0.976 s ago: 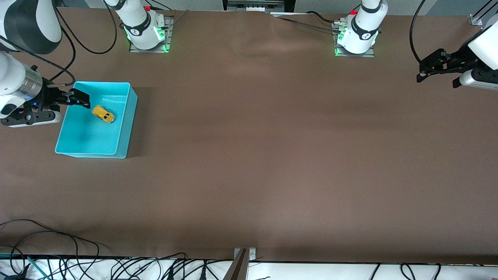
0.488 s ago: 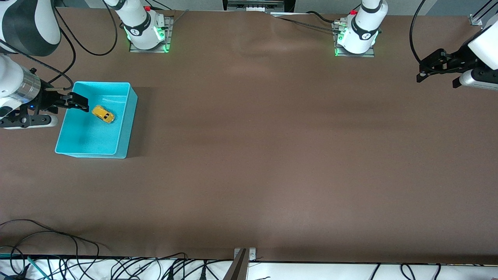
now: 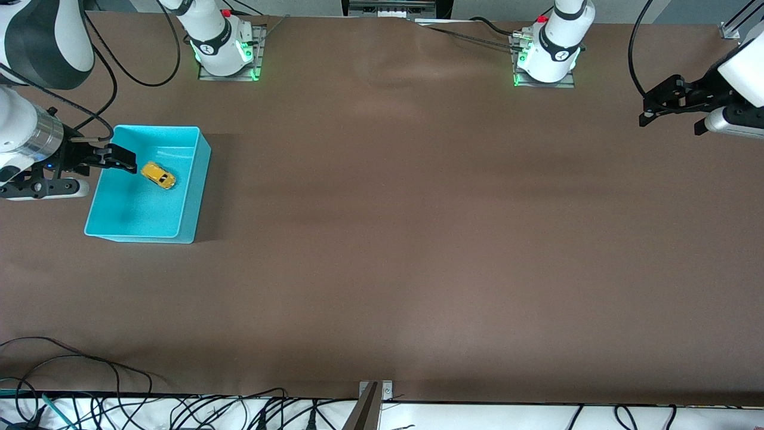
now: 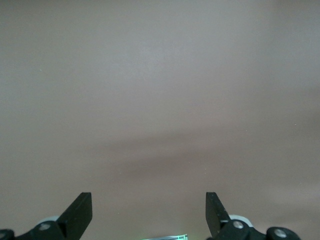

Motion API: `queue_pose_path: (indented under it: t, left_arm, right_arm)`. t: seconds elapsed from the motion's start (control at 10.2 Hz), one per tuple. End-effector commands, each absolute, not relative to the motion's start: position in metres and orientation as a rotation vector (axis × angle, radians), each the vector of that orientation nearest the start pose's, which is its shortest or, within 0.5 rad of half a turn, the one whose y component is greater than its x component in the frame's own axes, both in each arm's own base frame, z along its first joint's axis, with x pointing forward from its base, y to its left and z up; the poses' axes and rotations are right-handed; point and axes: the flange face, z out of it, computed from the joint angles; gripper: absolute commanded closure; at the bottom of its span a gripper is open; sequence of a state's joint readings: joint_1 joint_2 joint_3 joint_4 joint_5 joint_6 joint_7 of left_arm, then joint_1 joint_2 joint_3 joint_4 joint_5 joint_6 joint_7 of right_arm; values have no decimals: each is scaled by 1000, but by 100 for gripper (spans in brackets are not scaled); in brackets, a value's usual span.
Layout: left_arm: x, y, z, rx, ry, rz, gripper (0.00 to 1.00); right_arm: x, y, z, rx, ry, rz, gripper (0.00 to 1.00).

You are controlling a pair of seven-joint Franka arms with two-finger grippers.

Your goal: Wind up and store yellow beetle car

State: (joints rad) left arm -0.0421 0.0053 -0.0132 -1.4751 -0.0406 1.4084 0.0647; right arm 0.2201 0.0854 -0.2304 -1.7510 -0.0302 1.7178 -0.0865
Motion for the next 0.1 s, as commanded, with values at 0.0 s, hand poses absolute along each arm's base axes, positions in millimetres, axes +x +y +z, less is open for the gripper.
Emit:
queue_pose_path:
  t: [0.0]
  left_arm:
    - [537,-38,657,-3179,196,115,0]
  right_arm:
    - [579,-7,510,-3183,-109,208,0]
